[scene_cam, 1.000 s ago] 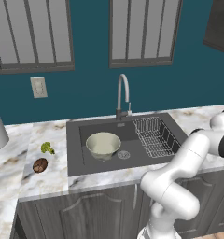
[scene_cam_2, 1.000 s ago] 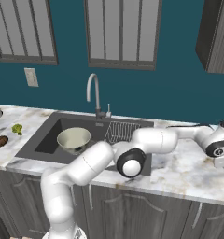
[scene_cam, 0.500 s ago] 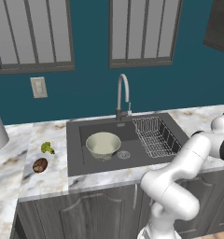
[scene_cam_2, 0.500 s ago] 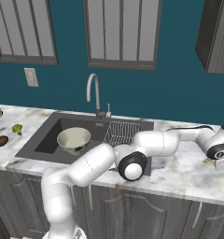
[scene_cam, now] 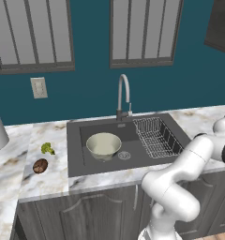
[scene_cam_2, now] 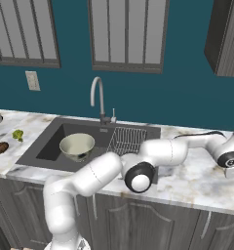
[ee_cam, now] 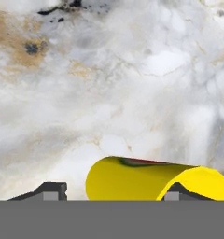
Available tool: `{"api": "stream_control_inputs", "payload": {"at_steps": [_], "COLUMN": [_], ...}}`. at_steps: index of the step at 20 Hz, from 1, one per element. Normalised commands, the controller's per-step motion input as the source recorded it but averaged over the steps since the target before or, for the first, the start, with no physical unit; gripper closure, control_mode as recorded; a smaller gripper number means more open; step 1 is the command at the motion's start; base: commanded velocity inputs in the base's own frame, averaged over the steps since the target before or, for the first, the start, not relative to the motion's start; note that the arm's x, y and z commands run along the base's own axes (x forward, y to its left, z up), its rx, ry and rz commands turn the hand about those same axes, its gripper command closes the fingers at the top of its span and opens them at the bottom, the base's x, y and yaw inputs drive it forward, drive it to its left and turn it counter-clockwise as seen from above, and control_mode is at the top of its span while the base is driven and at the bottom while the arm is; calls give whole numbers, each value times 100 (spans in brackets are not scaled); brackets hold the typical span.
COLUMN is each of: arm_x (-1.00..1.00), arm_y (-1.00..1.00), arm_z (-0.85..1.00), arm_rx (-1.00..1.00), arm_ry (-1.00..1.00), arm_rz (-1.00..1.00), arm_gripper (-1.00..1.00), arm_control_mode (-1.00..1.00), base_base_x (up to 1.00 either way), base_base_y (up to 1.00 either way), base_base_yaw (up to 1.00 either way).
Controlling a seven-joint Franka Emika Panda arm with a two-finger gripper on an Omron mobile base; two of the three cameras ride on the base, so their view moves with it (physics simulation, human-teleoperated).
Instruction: Remove the broccoli and potato from the sink. Then move the bowl and cup from the counter to the sink for washing.
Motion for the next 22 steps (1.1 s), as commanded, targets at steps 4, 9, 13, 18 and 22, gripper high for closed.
{"api": "stream_control_inputs", "payload": {"at_steps": [4,9,13,18,22], "arm_x": [-1,-4,-3,-17,-11], "arm_y": [2,10,12,14,9], "arm_z": [-7,-10,-4,0,5], "arm_rx": [11,12,11,17,17], "arm_ry": [1,2,1,6,9], "arm_rz": [3,3,4,4,2], "arm_gripper": [100,100,100,100,100], "arm_control_mode": [-100,-100,-100,-100,-100], "base_base_x": [0,0,0,0,0], "base_base_y": [0,0,0,0,0], "base_base_yaw": [0,0,0,0,0]}}
